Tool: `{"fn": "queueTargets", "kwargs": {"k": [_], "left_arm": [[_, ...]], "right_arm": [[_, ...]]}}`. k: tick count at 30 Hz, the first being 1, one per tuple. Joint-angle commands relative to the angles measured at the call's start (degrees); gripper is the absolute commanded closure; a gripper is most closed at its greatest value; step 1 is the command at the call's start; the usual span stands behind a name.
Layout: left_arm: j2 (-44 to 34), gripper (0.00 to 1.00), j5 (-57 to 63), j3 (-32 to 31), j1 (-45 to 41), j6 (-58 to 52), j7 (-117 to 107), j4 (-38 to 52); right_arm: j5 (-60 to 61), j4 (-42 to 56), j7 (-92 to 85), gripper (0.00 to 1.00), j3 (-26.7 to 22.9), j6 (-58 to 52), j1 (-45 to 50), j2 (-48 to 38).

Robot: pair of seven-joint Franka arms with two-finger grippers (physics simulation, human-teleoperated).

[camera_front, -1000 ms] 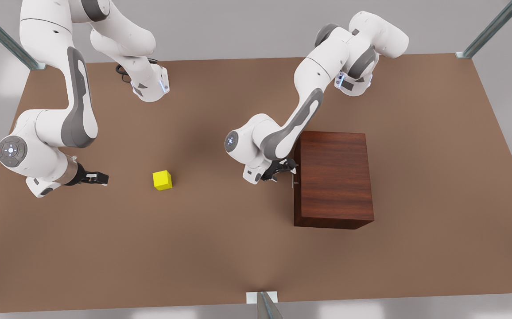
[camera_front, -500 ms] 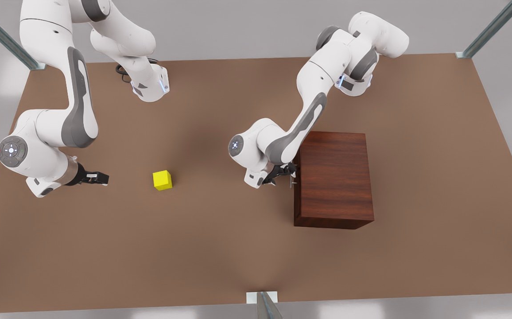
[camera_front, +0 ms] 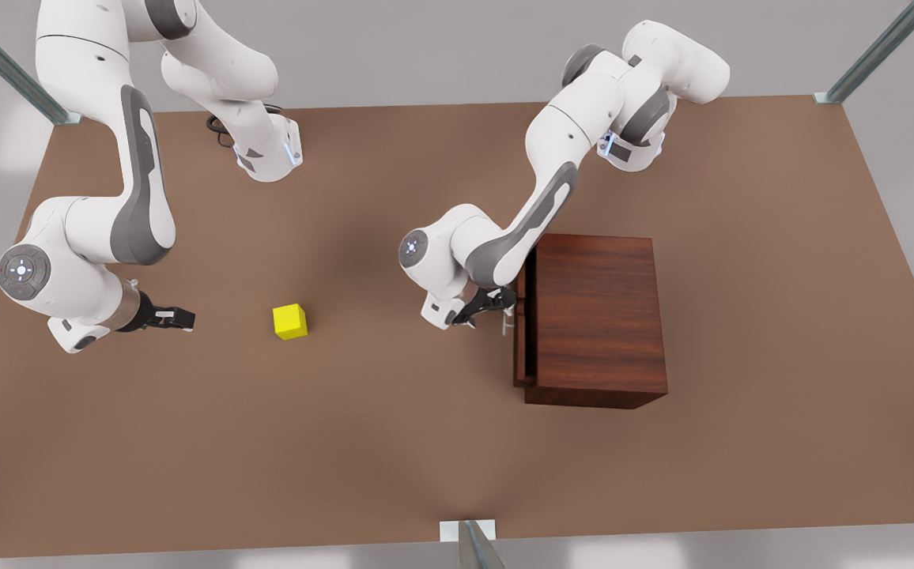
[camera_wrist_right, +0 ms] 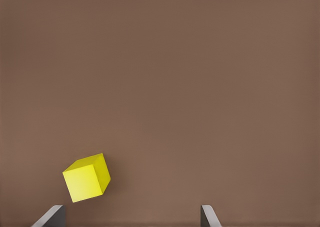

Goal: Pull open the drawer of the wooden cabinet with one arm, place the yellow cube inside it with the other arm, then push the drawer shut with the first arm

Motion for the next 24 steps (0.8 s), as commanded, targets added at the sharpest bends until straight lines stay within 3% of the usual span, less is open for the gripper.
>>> {"fn": "queueTargets", "kwargs": {"k": [1,24], "left_arm": [[-0.1,0.0,-0.2,-0.1,-0.2,0.9,-0.9,0.0],[-0.1,0.0,-4.2,-1.1,-1.9,0.6,-4.9,2.0]], "right_arm": [[0.0,0.0,-0.1,0.0,0.0,0.0,0.0,-0.1],[0.0,0.4,0.0,0.0,0.0,-0.1,-0.1,0.0]]}}
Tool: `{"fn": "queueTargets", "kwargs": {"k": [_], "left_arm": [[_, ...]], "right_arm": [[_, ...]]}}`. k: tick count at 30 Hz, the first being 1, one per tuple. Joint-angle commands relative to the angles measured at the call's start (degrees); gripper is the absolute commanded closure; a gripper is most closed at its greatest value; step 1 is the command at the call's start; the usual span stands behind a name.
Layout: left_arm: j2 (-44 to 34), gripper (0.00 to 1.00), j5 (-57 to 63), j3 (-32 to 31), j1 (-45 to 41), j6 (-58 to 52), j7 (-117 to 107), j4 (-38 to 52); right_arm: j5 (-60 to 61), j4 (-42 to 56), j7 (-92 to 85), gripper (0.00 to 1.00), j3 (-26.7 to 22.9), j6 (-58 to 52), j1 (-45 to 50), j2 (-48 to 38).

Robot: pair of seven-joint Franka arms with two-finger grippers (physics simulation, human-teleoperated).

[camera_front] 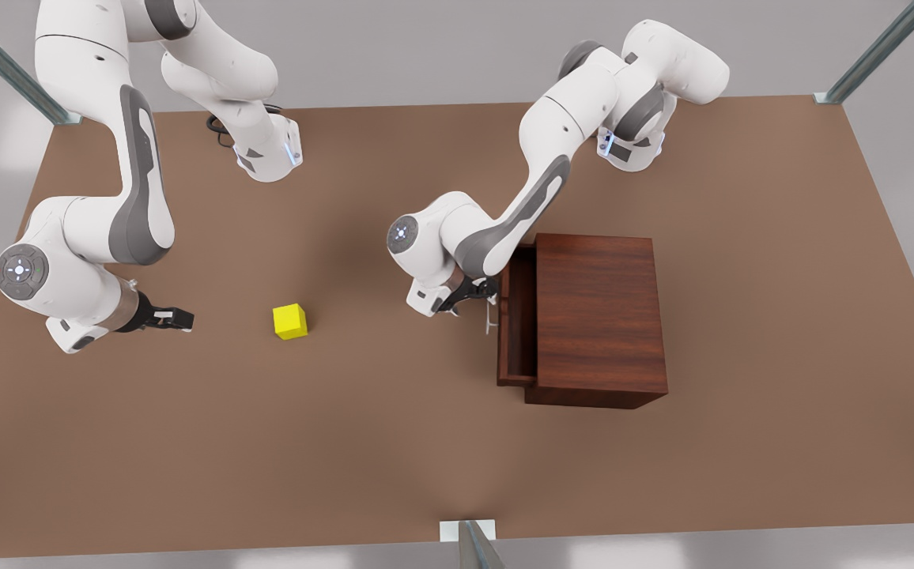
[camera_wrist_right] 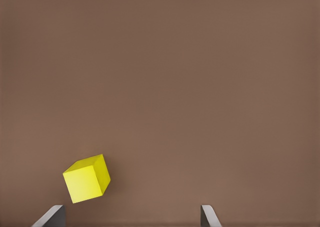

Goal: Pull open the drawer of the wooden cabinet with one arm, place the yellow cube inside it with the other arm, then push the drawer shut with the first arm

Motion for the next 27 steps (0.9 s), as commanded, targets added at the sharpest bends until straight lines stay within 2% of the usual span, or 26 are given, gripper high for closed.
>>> {"fn": "queueTargets", "kwargs": {"k": [1,12,27], "left_arm": [[-0.1,0.0,0.0,-0.4,0.0,0.9,-2.8,0.0],[0.1,0.0,0.0,-1.3,-0.4,3.2,-5.1,0.6],[1.3,0.0,0.7,-0.8,-2.7,5.2,6.4,2.0]], "right_arm": [[0.0,0.0,0.0,0.0,0.0,0.0,0.0,-0.1],[0.0,0.0,0.0,0.0,0.0,0.0,0.0,0.0],[0.0,0.0,0.0,0.0,0.0,0.0,0.1,0.0]]}}
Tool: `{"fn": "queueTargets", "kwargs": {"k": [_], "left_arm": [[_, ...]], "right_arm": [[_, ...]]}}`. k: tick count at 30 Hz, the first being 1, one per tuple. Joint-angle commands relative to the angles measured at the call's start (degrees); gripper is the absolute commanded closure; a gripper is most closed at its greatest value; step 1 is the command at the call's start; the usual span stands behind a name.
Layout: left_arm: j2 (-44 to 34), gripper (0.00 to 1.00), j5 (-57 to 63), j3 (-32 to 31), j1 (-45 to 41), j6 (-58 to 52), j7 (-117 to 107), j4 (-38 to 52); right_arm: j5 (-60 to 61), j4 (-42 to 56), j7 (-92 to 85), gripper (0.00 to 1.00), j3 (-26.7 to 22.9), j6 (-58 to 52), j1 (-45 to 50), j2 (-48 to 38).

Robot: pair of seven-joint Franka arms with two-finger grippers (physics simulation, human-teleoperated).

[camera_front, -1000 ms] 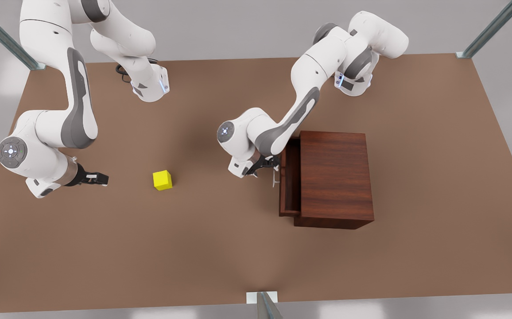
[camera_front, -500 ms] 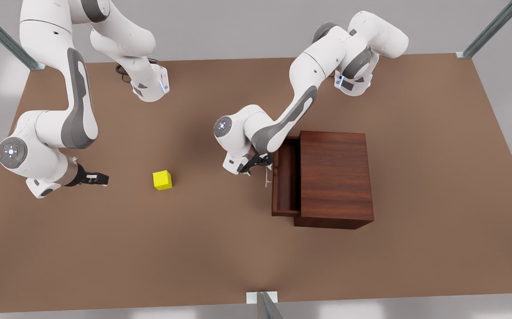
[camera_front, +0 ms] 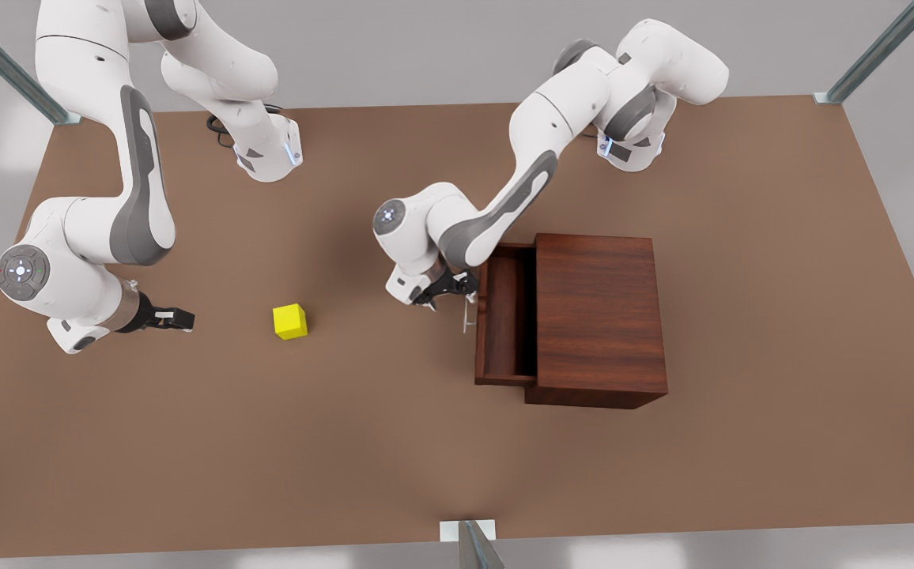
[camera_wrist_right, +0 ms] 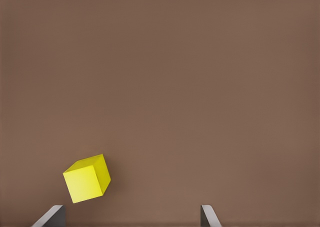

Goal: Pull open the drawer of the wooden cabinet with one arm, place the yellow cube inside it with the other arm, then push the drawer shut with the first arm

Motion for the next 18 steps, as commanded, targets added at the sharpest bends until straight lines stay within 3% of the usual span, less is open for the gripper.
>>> {"fn": "queueTargets", "kwargs": {"k": [1,4,9,10,11,12,14,15,16,18], "left_arm": [[-0.1,0.0,-0.1,-0.1,-0.3,0.5,5.0,0.2],[-0.8,0.0,-0.2,-0.5,-0.8,-4.3,6.2,2.2],[-12.4,0.0,-0.6,-7.0,-0.8,-31.9,16.2,12.4],[-13.8,0.0,-2.1,-7.1,4.4,-33.7,20.6,12.1],[-18.7,0.0,-13.5,-7.1,18.5,-36.1,32.5,11.6],[-22.1,0.0,-18.8,-7.2,30.2,-36.3,44.3,8.2],[-24.2,0.0,-26.2,-7.2,45.1,-31.1,55.5,0.4],[-39.3,0.0,-27.3,-6.8,51.0,-8.8,62.3,-27.4],[-45.5,0.0,-28.4,-5.9,51.8,1.5,62.8,-38.0],[-44.7,0.0,-27.4,-3.4,51.9,1.2,62.8,-34.1]], "right_arm": [[0.0,0.0,-0.1,0.0,0.0,0.0,0.0,-0.1],[0.0,0.0,-0.1,0.0,0.0,0.1,0.0,-0.1],[0.0,0.0,-0.1,0.0,0.0,0.1,0.0,-0.1],[0.0,0.0,-0.1,0.0,0.0,0.1,0.1,-0.1],[0.1,0.1,0.3,0.0,0.2,0.0,0.2,0.0],[0.2,0.3,0.6,0.0,0.6,0.0,1.1,0.0],[0.4,1.4,1.2,0.0,0.7,-0.2,6.7,1.3],[0.2,1.7,3.4,0.0,0.8,-0.2,9.7,2.0],[0.1,2.3,5.7,0.0,0.7,-0.2,10.7,2.3],[0.3,3.2,6.0,0.0,0.7,-0.3,12.0,3.1]]}}
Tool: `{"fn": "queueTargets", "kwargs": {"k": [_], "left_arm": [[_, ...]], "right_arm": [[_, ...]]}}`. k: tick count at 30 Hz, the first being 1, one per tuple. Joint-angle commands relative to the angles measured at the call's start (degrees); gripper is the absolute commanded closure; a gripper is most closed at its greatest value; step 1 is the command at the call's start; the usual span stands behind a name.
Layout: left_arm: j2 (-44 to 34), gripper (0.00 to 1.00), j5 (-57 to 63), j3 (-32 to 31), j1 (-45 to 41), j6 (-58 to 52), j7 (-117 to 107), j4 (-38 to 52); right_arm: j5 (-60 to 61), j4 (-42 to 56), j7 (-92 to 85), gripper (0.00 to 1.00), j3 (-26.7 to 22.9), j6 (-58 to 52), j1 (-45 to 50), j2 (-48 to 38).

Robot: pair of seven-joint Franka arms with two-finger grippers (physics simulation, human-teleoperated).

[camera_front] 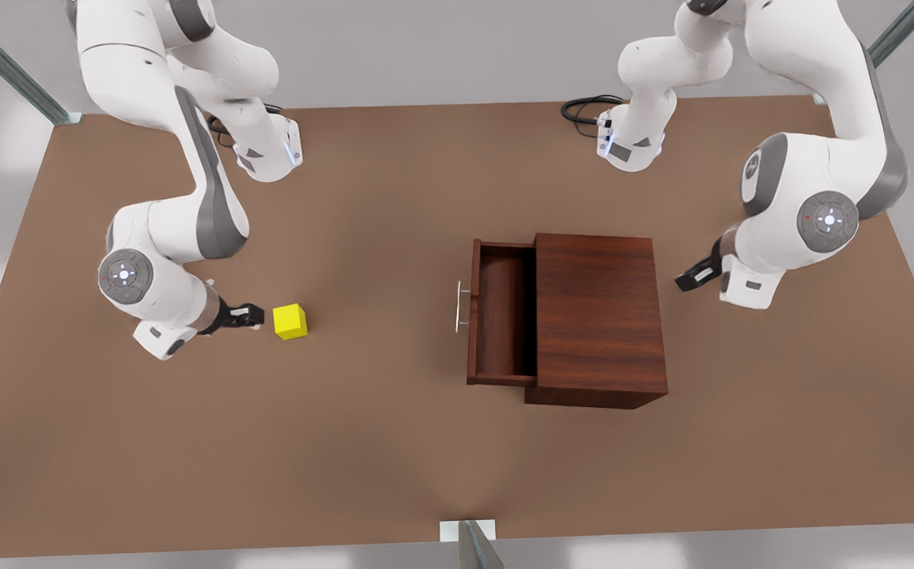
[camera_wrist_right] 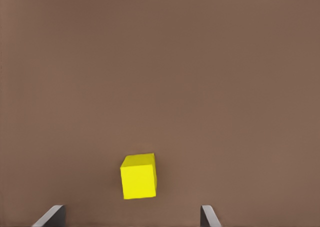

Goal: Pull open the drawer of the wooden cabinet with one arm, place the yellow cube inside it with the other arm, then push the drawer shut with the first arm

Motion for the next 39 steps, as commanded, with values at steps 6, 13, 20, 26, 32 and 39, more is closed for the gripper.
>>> {"fn": "queueTargets", "kwargs": {"k": [6,13,20,26,32,39], "left_arm": [[-2.3,0.0,-4.3,3.7,0.4,4.6,39.8,0.4],[0.4,0.0,-7.6,3.6,3.1,3.3,44.4,6.3],[7.1,0.0,-3.8,3.6,-1.1,-3.7,40.4,15.9],[1.3,0.0,-11.5,17.0,-11.4,6.6,41.9,5.2],[1.1,0.0,-10.7,17.4,-11.1,3.8,41.9,4.6],[1.0,0.0,-10.8,18.1,-10.5,1.9,41.9,4.2]], "right_arm": [[0.4,0.3,4.4,0.0,-0.1,1.4,2.4,1.8],[5.5,-10.4,4.3,0.0,-0.1,13.5,1.1,0.3],[6.1,-21.1,3.9,0.0,0.0,25.1,1.2,-2.5],[5.8,-22.5,0.1,0.0,0.0,28.4,1.1,0.8],[5.7,-24.5,-2.7,0.0,0.0,28.3,1.0,1.7],[5.0,-26.4,-7.4,0.0,0.0,28.5,1.0,2.3]]}}
